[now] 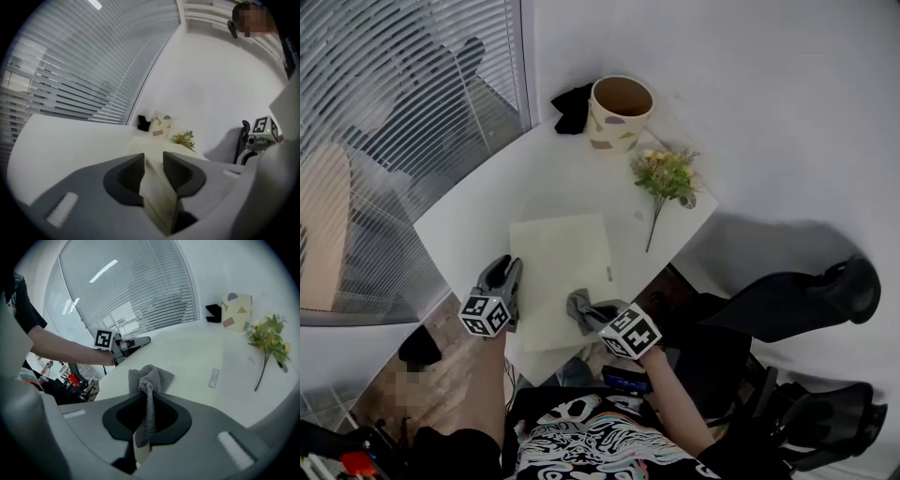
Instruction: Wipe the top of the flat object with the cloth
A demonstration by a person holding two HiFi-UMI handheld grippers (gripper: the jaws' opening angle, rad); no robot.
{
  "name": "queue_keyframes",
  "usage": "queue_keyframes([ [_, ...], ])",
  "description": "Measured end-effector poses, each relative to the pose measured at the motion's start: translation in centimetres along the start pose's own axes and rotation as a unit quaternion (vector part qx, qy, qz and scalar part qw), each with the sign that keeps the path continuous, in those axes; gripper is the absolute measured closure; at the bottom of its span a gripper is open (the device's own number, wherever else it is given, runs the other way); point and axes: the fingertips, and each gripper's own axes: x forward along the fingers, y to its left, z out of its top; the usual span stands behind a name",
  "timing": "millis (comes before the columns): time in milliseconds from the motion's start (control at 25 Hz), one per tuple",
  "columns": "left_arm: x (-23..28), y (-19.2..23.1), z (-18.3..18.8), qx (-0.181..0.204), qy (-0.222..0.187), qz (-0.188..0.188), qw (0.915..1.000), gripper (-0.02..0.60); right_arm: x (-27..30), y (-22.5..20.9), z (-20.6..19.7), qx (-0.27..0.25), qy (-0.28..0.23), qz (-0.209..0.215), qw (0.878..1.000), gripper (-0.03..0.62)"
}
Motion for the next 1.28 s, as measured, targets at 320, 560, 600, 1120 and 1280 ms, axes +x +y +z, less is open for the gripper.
queue_keyframes([
  [320, -0.2, 0.0, 0.0, 0.002, -0.003, 0.000, 1.0000, 0.402, -0.6, -0.8, -0.4, 0.021, -0.006, -0.016, 1.000, 0.576],
  [560, -0.1, -0.1, 0.3, 0.006, -0.007, -0.001, 1.0000, 0.407, -0.6, -1.0, -0.1, 0.019, 0.001, -0.018, 1.000, 0.576],
  [600, -0.1, -0.1, 0.3, 0.007, -0.008, -0.001, 0.9999, 0.408, -0.6, -1.0, -0.1, 0.017, 0.004, -0.019, 1.000, 0.576],
  [1120, -0.2, -0.2, 0.1, 0.007, -0.007, -0.001, 0.9999, 0.408, 0.2, -1.6, 1.0, 0.017, 0.014, -0.033, 0.999, 0.576],
  [1280, -0.2, -0.2, 0.0, 0.007, -0.008, -0.002, 0.9999, 0.410, 0.6, -1.7, 1.5, 0.018, 0.014, -0.036, 0.999, 0.576],
])
